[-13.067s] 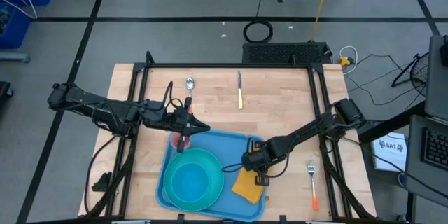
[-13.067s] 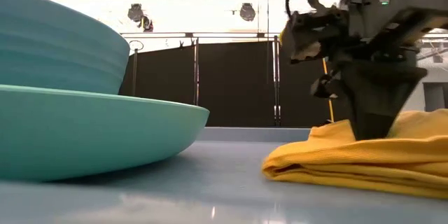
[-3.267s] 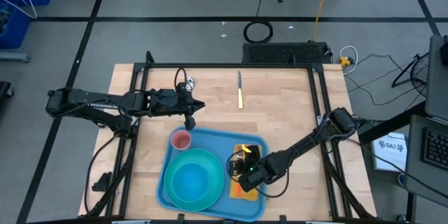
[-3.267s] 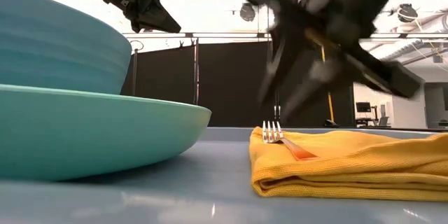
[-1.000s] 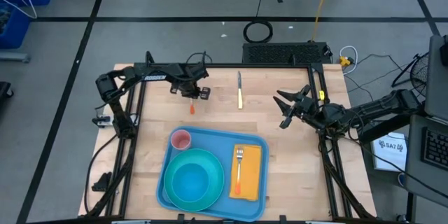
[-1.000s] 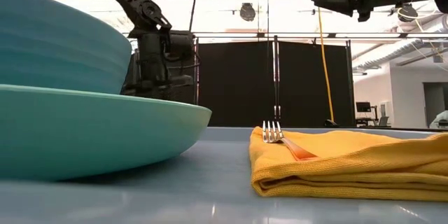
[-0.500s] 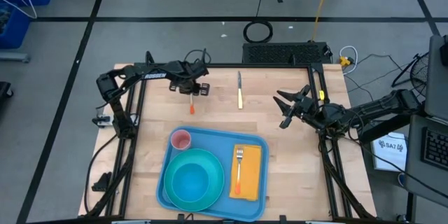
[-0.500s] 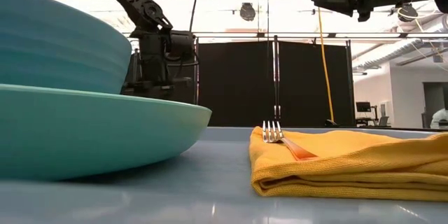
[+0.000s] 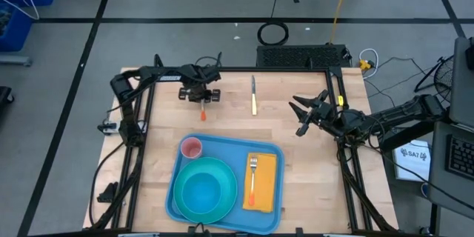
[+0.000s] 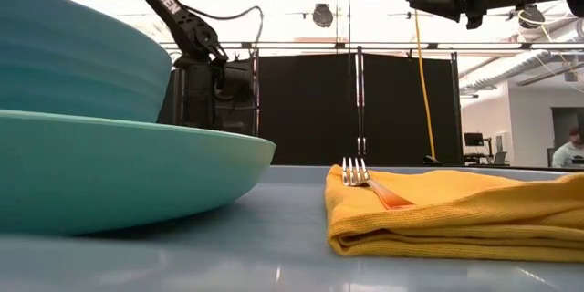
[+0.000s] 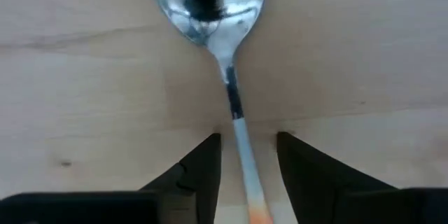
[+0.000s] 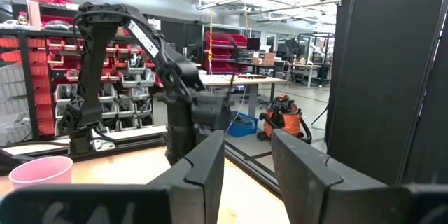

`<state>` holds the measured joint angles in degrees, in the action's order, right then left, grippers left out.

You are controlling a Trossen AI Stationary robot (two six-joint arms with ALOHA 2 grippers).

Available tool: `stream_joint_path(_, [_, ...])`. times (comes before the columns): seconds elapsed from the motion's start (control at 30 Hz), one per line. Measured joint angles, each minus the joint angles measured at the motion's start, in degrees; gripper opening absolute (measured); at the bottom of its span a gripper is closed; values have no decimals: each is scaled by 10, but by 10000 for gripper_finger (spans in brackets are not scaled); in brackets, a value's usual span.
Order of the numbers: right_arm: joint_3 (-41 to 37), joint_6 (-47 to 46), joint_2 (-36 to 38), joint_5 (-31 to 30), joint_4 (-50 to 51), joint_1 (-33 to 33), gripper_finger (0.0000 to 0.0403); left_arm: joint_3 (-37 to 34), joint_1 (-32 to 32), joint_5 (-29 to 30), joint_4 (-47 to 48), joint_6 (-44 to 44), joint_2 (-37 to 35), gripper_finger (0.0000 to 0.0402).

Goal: Set up tray
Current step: Put the orange spoon to the right of the orange fork on the yellow napkin

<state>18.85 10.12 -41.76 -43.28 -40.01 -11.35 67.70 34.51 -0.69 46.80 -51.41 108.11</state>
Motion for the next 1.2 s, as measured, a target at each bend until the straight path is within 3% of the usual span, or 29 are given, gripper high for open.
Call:
stream_joint_path(0.33, [0,-2,0,0,4,0,110,3,-2,-2,-9,23,33,136])
stream_joint_path(0.57, [0,-7,0,0,5,0,110,1,-2,-4,12,55,26,17])
stream_joint_path(0.93, [0,-20,0,0,26,0,110,-4,-43,38,1,77,-8,10])
stream_joint_path(1.2, [0,-19,0,-1,18,0,110,-3,-159,65,-21,63,-129,10])
